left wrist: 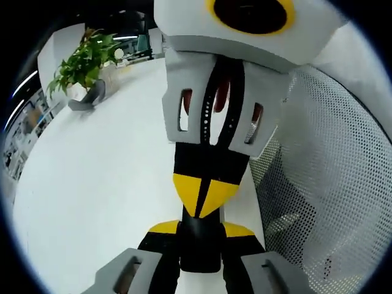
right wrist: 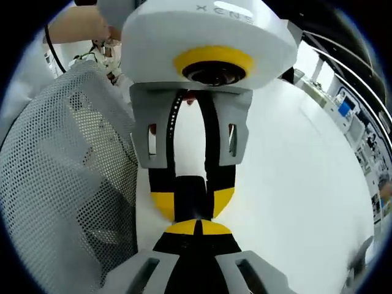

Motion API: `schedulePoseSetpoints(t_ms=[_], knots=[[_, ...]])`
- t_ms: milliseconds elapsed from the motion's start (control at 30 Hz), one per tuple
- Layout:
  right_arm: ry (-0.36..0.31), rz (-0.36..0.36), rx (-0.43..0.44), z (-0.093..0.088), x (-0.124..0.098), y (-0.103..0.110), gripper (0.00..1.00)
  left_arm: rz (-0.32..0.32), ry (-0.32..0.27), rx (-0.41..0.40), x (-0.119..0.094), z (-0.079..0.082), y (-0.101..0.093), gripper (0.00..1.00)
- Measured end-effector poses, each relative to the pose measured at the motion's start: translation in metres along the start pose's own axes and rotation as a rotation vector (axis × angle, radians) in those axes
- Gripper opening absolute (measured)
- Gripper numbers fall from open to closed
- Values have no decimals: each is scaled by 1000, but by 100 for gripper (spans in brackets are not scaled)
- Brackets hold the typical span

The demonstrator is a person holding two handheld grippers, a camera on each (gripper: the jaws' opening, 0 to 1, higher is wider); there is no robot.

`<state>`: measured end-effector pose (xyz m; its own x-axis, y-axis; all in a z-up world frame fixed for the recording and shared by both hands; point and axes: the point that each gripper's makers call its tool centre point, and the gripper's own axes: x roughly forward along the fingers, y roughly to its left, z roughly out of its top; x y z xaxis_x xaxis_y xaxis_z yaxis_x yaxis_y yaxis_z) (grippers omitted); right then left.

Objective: Press the specified remote control buttons in sequence, fully releasing each button before pressing the next.

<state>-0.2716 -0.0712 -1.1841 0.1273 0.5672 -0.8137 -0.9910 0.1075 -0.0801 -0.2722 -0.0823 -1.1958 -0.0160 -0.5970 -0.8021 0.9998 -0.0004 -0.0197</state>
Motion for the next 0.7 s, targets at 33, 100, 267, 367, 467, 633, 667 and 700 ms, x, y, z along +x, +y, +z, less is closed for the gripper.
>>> schedulePoseSetpoints(t_ms=[33,100,267,367,467,633,667,700], knots=[[-5,4,13,0,0,0,0,-1,3,0,0,0,0,24],[-15,13,31,1,0,-1,0,-1,12,-4,0,0,0,24],[-38,23,43,4,2,0,0,-12,55,4,1,1,0,24],[-72,28,60,10,5,1,0,-22,93,-2,1,2,0,25],[-82,40,48,10,5,1,0,-20,112,10,1,1,-1,24],[-81,61,70,-4,-6,2,4,-4,123,19,1,0,-1,24],[-76,58,68,-10,-9,1,7,-4,124,20,1,0,0,24],[-75,57,77,-13,-11,0,10,-5,123,19,1,0,0,24]])
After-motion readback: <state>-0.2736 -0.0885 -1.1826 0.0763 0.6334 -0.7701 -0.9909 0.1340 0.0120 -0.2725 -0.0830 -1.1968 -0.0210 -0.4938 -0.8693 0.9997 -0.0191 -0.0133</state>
